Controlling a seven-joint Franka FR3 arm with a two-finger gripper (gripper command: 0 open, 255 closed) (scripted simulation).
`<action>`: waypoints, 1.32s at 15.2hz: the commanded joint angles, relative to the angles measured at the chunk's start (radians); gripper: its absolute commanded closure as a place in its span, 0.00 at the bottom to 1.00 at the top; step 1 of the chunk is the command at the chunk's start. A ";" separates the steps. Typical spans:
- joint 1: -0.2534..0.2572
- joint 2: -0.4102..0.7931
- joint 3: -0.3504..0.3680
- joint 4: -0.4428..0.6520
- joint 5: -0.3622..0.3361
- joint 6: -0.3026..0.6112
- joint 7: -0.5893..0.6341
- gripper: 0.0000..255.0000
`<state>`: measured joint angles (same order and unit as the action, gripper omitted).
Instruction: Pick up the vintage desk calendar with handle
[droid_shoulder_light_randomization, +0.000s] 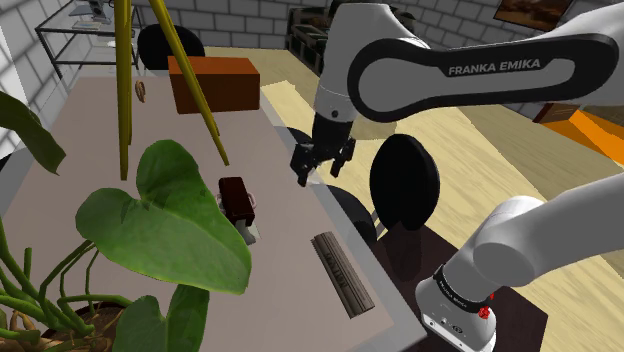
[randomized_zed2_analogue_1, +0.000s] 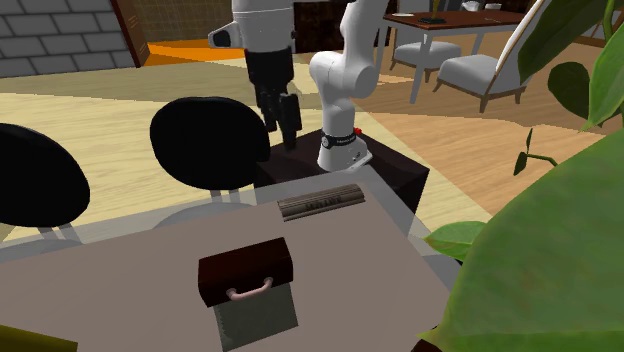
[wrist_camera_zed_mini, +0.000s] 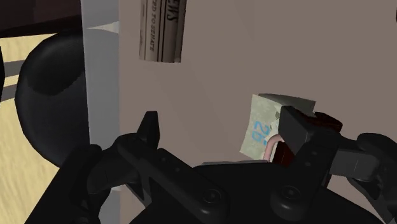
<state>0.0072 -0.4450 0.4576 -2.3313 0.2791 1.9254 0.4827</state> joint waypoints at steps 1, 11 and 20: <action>-0.003 0.059 0.038 0.019 0.004 0.050 0.054 0.00; -0.017 0.460 0.197 0.219 -0.156 0.266 0.378 0.00; 0.024 0.629 0.193 0.261 -0.273 0.377 0.496 0.00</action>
<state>0.0274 0.1737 0.6524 -2.0661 0.0147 2.2895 0.9721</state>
